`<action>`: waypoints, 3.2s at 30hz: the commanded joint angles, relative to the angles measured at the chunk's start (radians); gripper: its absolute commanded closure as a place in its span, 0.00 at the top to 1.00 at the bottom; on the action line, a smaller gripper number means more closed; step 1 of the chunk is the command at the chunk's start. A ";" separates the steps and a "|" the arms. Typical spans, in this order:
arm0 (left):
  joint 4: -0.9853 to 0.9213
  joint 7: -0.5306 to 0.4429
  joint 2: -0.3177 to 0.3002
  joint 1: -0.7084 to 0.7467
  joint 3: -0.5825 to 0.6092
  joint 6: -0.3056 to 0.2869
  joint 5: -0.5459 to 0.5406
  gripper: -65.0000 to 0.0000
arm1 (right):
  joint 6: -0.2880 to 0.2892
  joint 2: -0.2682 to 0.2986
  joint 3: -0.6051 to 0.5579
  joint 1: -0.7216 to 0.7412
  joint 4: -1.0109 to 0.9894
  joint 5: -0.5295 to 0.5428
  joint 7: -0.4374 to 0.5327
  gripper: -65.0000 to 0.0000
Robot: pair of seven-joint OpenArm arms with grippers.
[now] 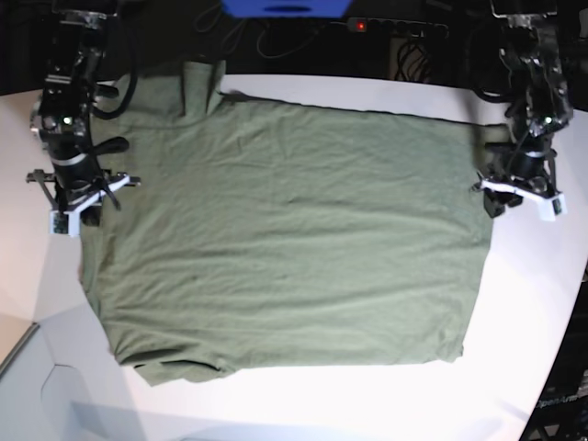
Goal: Layout the t-shirt on the table in an organized manner, then fold the t-shirt properly
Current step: 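Grasp the shirt's collar-side corners with both grippers and pull outward, then lift the collar-side edge with both grippers and fold it over the shirt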
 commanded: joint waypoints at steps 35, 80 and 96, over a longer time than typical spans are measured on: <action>-0.071 0.112 0.036 0.133 -0.103 -0.002 0.089 0.40 | 0.126 -0.060 0.108 -0.220 0.125 0.039 0.016 0.41; -0.069 0.109 0.079 0.125 -0.047 -0.002 0.152 0.00 | 0.129 -0.111 0.039 -0.409 -0.010 0.039 -0.026 0.24; 0.083 0.116 0.079 0.125 -0.050 -0.002 0.146 0.00 | 0.127 -0.114 0.088 -0.340 0.188 0.039 -0.038 0.00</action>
